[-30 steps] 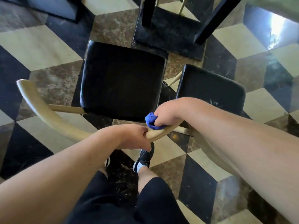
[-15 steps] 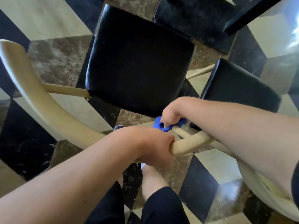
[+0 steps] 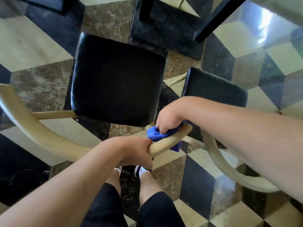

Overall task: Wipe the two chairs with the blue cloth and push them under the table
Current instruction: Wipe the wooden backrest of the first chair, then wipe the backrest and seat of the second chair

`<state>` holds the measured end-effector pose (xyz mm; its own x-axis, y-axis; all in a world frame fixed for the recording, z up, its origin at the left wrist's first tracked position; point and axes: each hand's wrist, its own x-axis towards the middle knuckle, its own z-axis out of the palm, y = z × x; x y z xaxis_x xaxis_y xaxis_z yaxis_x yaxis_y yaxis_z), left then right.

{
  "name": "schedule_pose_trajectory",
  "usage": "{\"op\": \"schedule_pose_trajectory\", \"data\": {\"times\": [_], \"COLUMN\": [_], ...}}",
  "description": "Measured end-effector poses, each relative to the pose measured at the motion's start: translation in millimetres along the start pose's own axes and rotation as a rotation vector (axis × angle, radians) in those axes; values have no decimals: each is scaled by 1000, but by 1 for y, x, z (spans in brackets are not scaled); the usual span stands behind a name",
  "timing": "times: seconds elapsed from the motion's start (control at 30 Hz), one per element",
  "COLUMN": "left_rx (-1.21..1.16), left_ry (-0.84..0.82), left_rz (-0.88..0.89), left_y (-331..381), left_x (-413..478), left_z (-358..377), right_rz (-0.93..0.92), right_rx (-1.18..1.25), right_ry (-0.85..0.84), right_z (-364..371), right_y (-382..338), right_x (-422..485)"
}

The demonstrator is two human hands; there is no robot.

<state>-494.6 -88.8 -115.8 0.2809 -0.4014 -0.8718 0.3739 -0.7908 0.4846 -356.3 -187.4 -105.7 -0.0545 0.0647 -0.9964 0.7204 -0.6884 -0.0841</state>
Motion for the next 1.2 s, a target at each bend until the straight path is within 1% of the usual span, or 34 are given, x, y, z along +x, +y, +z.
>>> {"op": "schedule_pose_trajectory", "data": {"times": [0.03,0.1,0.17,0.2,0.27,0.3,0.37,0.43,0.53,0.6,0.67,0.77,0.87,0.93,1.0,1.07,1.13,1.2], "left_rx": [19,124,195,198,128,74,31,75,128,293,498,707,825,901,940,900,829,772], "left_ry": [-4,-10,12,44,176,266,441,578,767,853,856,761,639,527,429,411,467,578], "left_rz": [-17,-45,-73,-87,-100,-97,-71,-16,71,124,176,184,107,42,-37,-110,-154,-178], "left_y": [3,9,15,20,33,42,64,86,115,133,151,178,204,219,232,240,243,244], "left_x": [-3,-5,-3,-1,6,11,22,36,51,57,62,71,76,79,84,91,99,105], "left_z": [-2,-7,-7,-7,-2,1,9,19,31,38,46,60,74,79,82,81,80,85], "right_rz": [-18,-28,4,23,68,89,112,95,98,84,73,68,73,85,70,56,56,65], "right_rx": [-12,58,205,310,551,589,565,550,718,761,743,703,646,615,616,616,608,597], "right_ry": [50,185,360,475,731,826,925,1058,1197,1251,1296,1281,1278,1274,1245,1205,1185,1153], "right_z": [2,14,39,54,91,109,144,179,222,247,272,311,351,377,403,428,454,478], "right_y": [3,13,28,37,53,58,66,71,77,78,79,86,99,112,128,151,179,212], "right_x": [-15,-42,-62,-68,-70,-69,-66,-59,-49,-46,-47,-54,-61,-65,-68,-73,-78,-82]}}
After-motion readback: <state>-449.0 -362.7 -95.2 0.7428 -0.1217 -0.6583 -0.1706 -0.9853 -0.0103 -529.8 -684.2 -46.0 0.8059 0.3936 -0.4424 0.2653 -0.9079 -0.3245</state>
